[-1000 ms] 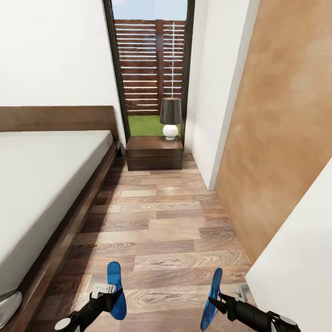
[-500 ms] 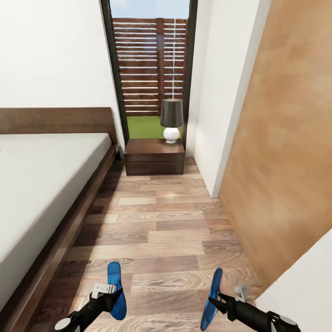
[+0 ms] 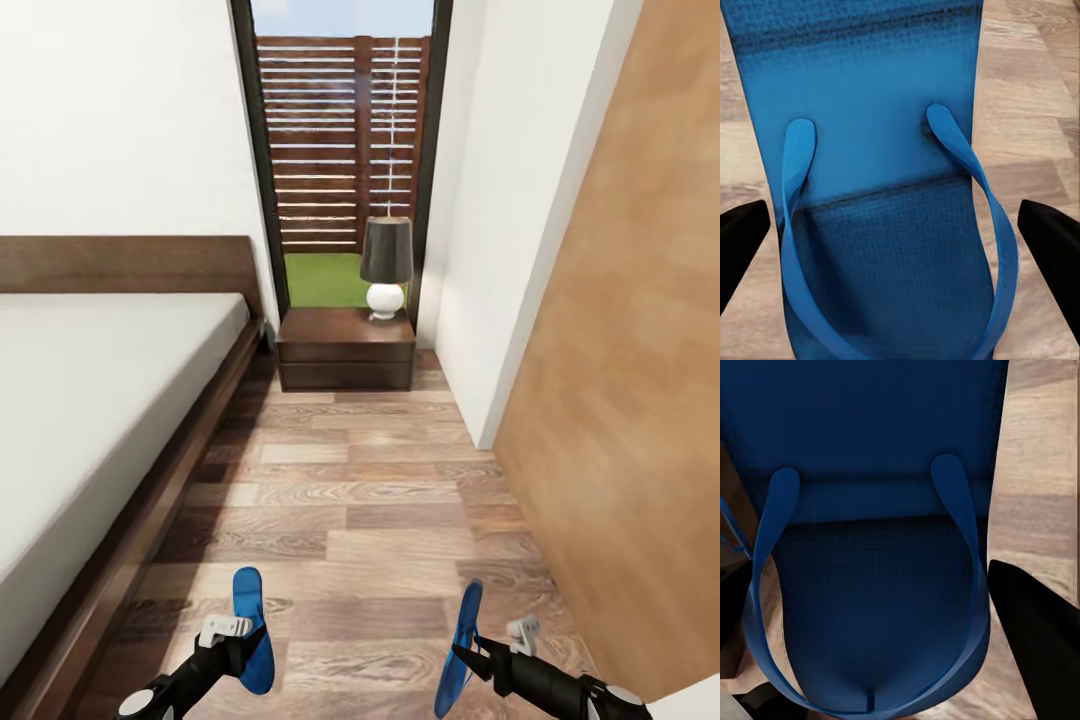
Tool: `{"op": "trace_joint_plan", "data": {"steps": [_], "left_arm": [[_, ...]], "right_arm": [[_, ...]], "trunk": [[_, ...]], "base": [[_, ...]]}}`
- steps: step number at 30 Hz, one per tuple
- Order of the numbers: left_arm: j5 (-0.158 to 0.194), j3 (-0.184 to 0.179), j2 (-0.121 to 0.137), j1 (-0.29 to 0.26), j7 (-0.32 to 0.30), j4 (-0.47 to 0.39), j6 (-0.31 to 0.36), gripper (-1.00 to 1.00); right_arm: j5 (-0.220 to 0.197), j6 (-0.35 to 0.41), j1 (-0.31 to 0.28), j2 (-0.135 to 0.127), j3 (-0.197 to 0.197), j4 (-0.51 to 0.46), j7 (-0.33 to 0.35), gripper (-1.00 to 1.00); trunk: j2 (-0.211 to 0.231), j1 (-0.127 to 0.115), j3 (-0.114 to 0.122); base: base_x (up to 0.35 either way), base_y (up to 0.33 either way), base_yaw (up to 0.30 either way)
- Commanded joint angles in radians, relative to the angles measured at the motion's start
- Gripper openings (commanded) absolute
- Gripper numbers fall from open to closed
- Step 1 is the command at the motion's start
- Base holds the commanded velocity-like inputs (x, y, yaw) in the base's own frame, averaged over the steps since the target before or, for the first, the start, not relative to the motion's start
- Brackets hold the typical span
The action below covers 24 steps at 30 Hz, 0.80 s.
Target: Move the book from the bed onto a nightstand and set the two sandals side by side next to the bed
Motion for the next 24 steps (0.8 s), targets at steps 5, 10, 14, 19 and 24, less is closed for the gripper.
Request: {"op": "trace_joint_plan", "data": {"steps": [5,10,14,19,24], "left_arm": [[-0.009,0.008,-0.001,-0.001,-0.005,0.001,-0.006,-1.00],[-0.008,0.008,0.000,-0.001,-0.005,0.001,-0.006,-1.00],[-0.009,0.007,-0.001,-0.001,-0.005,0.001,-0.006,-1.00],[-0.009,0.007,0.000,-0.001,-0.005,0.001,-0.006,-1.00],[-0.008,0.007,-0.001,-0.001,-0.005,0.001,-0.006,-1.00]], "right_arm": [[0.008,0.003,-0.001,0.001,-0.008,-0.001,0.007,-1.00],[0.008,0.003,-0.001,0.001,-0.008,-0.001,0.007,-1.00],[0.008,0.003,-0.001,0.001,-0.008,-0.001,0.007,-1.00],[0.008,0.003,-0.001,0.001,-0.008,-0.001,0.007,-1.00],[0.008,0.002,-0.001,0.001,-0.008,-0.001,0.007,-1.00]], "trunk": [[0.000,0.000,-0.001],[0.000,0.000,-0.001],[0.000,0.000,-0.001],[0.000,0.000,-0.001],[0.000,0.000,-0.001]], "base": [[0.331,0.000,0.000],[0.331,0.000,0.000],[0.331,0.000,0.000],[0.331,0.000,0.000],[0.331,0.000,0.000]]}}
